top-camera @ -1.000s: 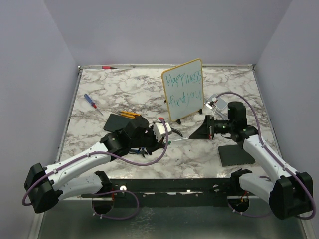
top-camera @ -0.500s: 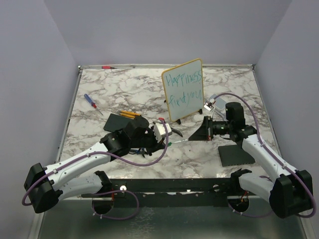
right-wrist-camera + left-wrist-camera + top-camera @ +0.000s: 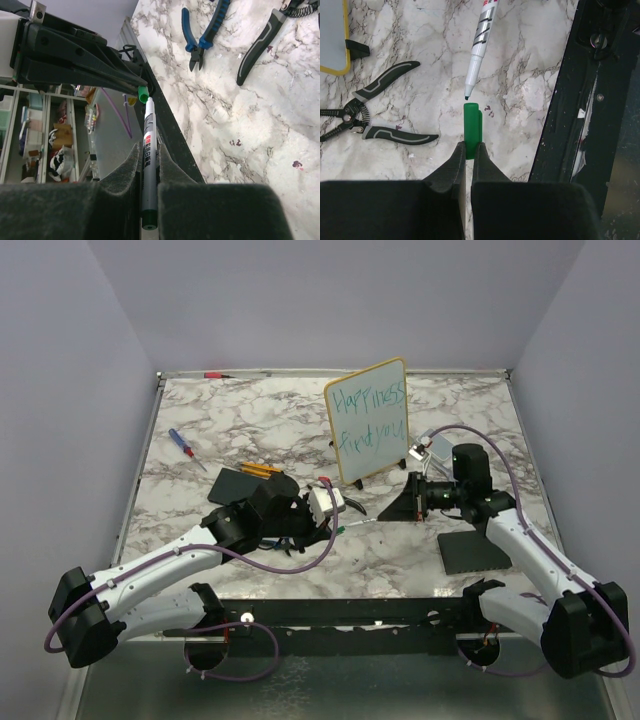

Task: Write a sentence on the whiteboard
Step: Close the whiteboard marker at the center of the board.

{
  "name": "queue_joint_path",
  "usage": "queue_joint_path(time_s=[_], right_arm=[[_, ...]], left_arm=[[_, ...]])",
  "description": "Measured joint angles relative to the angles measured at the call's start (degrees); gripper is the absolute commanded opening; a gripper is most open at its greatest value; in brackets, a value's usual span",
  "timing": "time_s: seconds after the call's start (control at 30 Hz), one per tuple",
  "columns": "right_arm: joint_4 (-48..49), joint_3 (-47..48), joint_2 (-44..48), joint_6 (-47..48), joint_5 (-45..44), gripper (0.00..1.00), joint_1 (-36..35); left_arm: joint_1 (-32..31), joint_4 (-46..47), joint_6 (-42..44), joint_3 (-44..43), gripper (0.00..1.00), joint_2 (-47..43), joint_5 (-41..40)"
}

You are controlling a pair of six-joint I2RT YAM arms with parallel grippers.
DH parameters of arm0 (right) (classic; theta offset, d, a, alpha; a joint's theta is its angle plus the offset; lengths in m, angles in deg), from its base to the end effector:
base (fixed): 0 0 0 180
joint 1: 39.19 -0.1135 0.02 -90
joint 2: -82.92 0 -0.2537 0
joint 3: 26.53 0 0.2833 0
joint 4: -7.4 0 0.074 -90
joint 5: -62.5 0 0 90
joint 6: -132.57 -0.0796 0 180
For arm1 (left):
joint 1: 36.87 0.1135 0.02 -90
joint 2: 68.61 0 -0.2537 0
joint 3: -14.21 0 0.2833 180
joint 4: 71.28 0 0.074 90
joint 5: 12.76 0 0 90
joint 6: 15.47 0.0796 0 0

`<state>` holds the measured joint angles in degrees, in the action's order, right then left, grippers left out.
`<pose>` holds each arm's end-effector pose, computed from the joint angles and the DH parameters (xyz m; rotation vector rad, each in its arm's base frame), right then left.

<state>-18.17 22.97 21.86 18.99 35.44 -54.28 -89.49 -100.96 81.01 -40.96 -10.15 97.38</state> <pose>0.2351 0.1368 0.2122 -0.4889 2.1730 1.5815 0.1573 -0.2510 0.2325 1.2797 1.8234 -0.8343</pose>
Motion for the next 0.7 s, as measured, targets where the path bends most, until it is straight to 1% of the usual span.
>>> queue_joint_path(time_s=[0.7], right_arm=[[0.0,0.2,0.6,0.4,-0.5,0.01,-1.0]], left_arm=[[0.0,0.0,0.0,0.0,0.0,0.0,0.0]])
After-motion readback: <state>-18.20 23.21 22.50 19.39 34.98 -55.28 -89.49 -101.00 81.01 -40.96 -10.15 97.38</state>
